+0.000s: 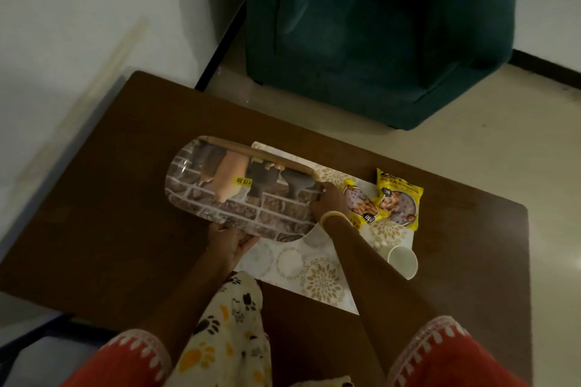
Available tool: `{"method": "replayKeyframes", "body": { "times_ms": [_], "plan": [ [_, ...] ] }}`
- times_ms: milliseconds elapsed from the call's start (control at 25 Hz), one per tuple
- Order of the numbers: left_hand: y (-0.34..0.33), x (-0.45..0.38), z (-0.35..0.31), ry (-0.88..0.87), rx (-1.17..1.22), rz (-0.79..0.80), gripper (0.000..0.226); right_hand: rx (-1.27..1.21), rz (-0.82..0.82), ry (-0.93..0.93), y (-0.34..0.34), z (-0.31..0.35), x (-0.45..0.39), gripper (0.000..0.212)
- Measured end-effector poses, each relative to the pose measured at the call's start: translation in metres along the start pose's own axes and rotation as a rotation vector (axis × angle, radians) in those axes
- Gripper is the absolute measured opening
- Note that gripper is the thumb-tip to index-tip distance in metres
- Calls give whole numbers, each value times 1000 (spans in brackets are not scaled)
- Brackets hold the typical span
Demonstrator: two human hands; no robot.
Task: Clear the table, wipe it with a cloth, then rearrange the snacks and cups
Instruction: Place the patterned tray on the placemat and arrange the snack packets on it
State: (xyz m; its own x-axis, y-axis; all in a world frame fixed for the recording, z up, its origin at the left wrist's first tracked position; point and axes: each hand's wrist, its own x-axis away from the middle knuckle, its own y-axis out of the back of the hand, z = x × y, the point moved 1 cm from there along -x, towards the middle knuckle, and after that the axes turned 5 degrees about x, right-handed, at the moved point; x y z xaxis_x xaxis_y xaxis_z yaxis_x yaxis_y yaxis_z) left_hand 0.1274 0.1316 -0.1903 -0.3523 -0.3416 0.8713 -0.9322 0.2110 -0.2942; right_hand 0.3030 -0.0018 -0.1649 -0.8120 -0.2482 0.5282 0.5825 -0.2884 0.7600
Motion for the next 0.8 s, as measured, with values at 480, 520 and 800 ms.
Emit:
{"method": "replayKeyframes", "body": {
  "times_ms": [480, 520, 800],
  "plan": [
    [-2, -1, 4, 120, -171, -153, 41, 209, -506, -231, 13, -26, 21, 46],
    [-2, -2, 3, 139, -182, -162, 38, 176, -482, -379, 15, -29, 21, 54],
    [-3, -4, 7, 58, -233, -167, 35, -200, -471, -546, 10, -42, 19, 45]
  ]
}}
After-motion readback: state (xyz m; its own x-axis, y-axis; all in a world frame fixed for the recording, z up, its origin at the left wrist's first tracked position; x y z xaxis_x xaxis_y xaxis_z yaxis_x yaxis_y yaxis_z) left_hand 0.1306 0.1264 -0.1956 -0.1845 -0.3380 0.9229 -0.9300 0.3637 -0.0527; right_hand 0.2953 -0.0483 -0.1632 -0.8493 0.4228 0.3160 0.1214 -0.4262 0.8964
